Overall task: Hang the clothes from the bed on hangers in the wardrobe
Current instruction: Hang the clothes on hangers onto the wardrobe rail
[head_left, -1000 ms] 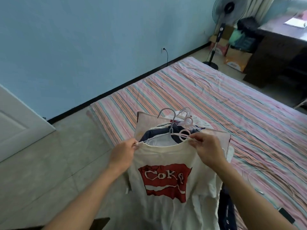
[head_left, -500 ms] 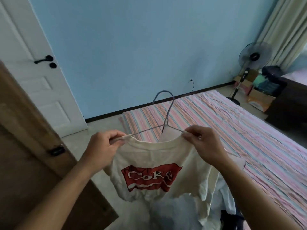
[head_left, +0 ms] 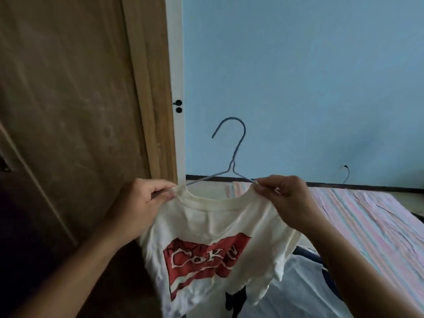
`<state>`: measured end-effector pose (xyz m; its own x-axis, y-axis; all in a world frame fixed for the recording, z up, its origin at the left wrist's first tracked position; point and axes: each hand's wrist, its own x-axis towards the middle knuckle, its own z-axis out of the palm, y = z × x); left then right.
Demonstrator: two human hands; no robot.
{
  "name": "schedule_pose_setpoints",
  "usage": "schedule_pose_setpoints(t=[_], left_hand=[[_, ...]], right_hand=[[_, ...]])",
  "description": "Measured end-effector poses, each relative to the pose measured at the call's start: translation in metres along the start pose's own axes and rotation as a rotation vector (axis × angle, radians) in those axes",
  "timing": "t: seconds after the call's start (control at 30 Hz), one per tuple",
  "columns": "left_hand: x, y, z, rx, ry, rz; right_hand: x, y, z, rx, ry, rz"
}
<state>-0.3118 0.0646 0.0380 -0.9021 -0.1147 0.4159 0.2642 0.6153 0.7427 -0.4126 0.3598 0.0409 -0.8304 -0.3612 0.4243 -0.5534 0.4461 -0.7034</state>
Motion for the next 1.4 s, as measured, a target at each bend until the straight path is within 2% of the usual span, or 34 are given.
schedule_pose_setpoints(t=[0.23, 0.47, 0.63, 0.8, 1.07, 1.3, 1.4], left_hand=[[-0.026, 0.006, -0.035, 0.086, 0.216, -0.104], [-0.085, 0.018, -0.070, 0.168, 0.418, -0.240], [-0.126, 0.029, -0.095, 0.157, 0.490, -0.320], [-0.160, 0.036, -0.120, 0.211, 0.628, -0.349], [-0.218, 0.046, -0.175, 0.327, 0.740, -0.349], [-0.279, 0.044, -0.217, 0.454, 0.759, -0.360], [-0.300, 0.042, -0.228, 0.445, 0.819, -0.383]], right_hand=[[0.051, -0.024, 0.036, 0.104, -0.219, -0.195], [0.073, -0.061, 0.088, 0.190, -0.460, -0.453], [0.072, -0.101, 0.123, 0.243, -0.545, -0.569], [0.062, -0.139, 0.152, 0.253, -0.602, -0.724], [0.042, -0.208, 0.192, 0.311, -0.711, -0.793], [0.019, -0.270, 0.240, 0.362, -0.881, -0.852], [0.010, -0.291, 0.260, 0.391, -0.949, -0.882]])
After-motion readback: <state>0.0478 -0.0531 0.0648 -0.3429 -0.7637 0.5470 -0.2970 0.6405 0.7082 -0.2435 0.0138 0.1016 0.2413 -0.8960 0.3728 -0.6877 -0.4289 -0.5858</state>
